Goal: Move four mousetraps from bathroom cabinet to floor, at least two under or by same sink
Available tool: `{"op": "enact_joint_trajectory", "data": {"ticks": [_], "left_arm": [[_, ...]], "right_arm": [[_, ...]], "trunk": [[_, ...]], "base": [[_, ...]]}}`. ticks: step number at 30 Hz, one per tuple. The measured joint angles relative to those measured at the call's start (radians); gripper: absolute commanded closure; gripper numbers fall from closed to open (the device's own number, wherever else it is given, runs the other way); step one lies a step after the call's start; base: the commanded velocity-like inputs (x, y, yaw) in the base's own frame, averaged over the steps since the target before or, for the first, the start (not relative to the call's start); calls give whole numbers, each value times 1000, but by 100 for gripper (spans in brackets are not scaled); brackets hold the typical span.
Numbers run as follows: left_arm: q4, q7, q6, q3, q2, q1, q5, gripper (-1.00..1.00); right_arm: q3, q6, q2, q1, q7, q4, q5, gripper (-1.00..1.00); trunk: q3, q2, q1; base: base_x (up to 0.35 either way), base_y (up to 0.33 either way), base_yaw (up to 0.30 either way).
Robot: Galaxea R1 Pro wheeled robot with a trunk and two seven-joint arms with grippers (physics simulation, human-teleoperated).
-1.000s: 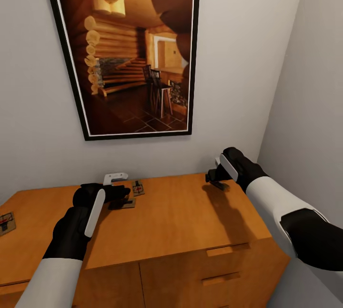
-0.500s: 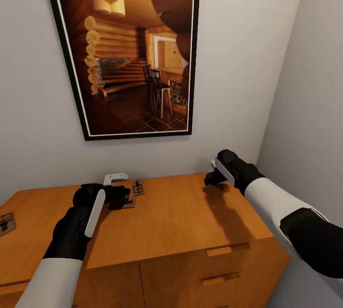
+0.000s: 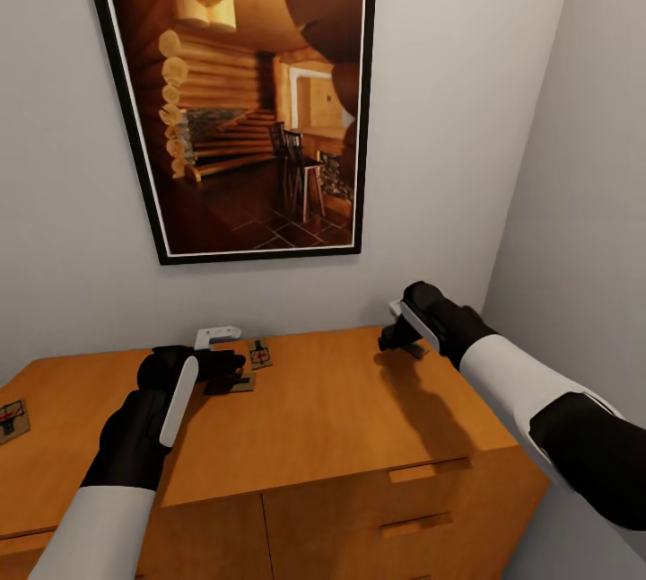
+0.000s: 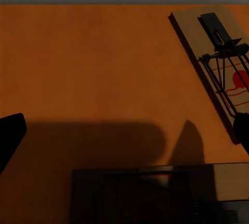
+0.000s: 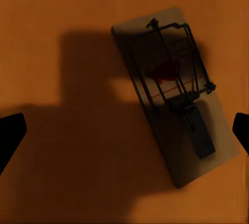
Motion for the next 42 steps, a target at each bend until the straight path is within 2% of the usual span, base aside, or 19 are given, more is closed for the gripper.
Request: {"op": "enact_joint_trajectory", "data": {"ticks": [6,17,28,36,42], "left_arm": [[0,0,0,0,0,0,0,-100],[0,0,0,0,-1,0,-1,-100],[0,-1,0,0,-1,0,0,-100],[-1,-1,0,0,-1,0,0,-100],[-1,-1,0,0,-1,0,0,-100]], "right_arm": [[34,0,0,0,4,-2,5,-100],[52,0,-3,-1,5,-12,9,-100],[61,0,-48,-1,10,-53,35,-100],[63,0,-61,-1,15,-60,37,-100],[62,0,-79,-1,46,-61,36,-100]], "trunk": [[0,0,0],[0,0,0],[0,0,0],[0,0,0],[0,0,0]], "base": [[0,0,0],[0,0,0],[0,0,0],[0,0,0],[0,0,0]]}}
